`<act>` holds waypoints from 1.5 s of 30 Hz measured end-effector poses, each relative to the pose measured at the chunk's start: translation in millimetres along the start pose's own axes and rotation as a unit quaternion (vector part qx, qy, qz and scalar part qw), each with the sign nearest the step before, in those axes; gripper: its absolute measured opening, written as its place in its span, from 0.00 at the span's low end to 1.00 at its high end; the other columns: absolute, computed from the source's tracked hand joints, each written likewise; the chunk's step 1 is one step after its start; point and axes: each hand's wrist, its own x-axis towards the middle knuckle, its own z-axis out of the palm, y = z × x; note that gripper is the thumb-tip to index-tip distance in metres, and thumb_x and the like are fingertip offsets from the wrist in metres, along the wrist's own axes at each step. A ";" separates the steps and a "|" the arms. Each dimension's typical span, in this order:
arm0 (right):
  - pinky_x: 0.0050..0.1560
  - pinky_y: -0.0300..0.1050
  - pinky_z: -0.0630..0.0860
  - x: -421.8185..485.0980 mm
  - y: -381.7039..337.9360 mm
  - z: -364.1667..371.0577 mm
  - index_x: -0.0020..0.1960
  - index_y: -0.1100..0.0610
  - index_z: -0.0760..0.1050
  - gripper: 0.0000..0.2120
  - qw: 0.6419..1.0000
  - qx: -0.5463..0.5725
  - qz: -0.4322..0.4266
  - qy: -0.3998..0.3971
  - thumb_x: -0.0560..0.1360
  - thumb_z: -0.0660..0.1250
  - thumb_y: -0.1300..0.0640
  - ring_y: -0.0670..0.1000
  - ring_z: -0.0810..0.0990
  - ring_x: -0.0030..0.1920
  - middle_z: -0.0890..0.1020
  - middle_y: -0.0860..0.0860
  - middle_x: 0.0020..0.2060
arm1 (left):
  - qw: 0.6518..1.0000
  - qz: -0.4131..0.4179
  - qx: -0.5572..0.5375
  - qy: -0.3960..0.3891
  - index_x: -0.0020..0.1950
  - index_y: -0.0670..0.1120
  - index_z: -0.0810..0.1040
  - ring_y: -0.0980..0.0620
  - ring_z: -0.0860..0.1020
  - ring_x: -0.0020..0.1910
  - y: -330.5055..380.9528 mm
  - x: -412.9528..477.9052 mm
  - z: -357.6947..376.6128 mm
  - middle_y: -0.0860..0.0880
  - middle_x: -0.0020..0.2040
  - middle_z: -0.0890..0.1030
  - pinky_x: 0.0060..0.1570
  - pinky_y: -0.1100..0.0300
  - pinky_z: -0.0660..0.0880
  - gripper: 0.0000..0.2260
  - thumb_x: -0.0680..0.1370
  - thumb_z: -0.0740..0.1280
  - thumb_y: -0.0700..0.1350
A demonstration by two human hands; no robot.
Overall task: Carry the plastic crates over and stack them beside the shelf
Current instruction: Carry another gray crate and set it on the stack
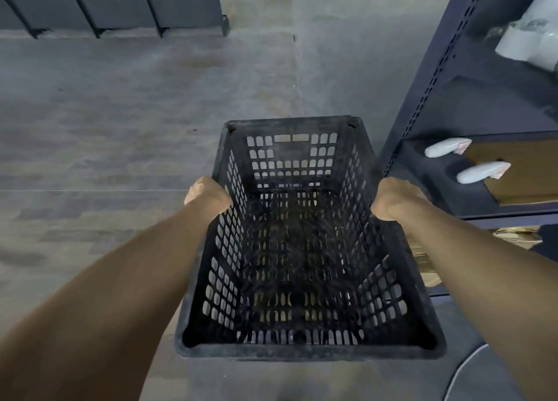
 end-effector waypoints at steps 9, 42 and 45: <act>0.42 0.45 0.73 31.2 -18.4 -3.2 0.55 0.63 0.75 0.10 1.000 -0.004 0.006 -0.003 0.74 0.64 0.67 0.59 0.76 0.44 0.77 0.57 0.43 | 1.000 0.006 0.009 0.001 0.61 0.35 0.76 0.40 0.78 0.55 9.3 34.9 5.4 0.39 0.55 0.79 0.51 0.53 0.76 0.14 0.76 0.61 0.32; 0.44 0.46 0.74 53.6 -24.1 3.0 0.58 0.65 0.75 0.13 1.000 -0.022 0.015 0.010 0.74 0.65 0.67 0.61 0.79 0.54 0.79 0.60 0.53 | 1.000 0.009 0.003 0.016 0.58 0.36 0.77 0.40 0.80 0.53 19.1 44.8 8.5 0.39 0.52 0.80 0.54 0.51 0.79 0.13 0.75 0.63 0.32; 0.44 0.46 0.73 52.5 -23.9 5.4 0.58 0.65 0.75 0.13 0.999 -0.026 0.017 0.007 0.75 0.65 0.66 0.61 0.79 0.54 0.79 0.60 0.54 | 1.000 0.009 0.005 0.021 0.60 0.36 0.77 0.40 0.80 0.53 19.3 42.9 9.7 0.39 0.53 0.80 0.54 0.51 0.78 0.13 0.76 0.63 0.33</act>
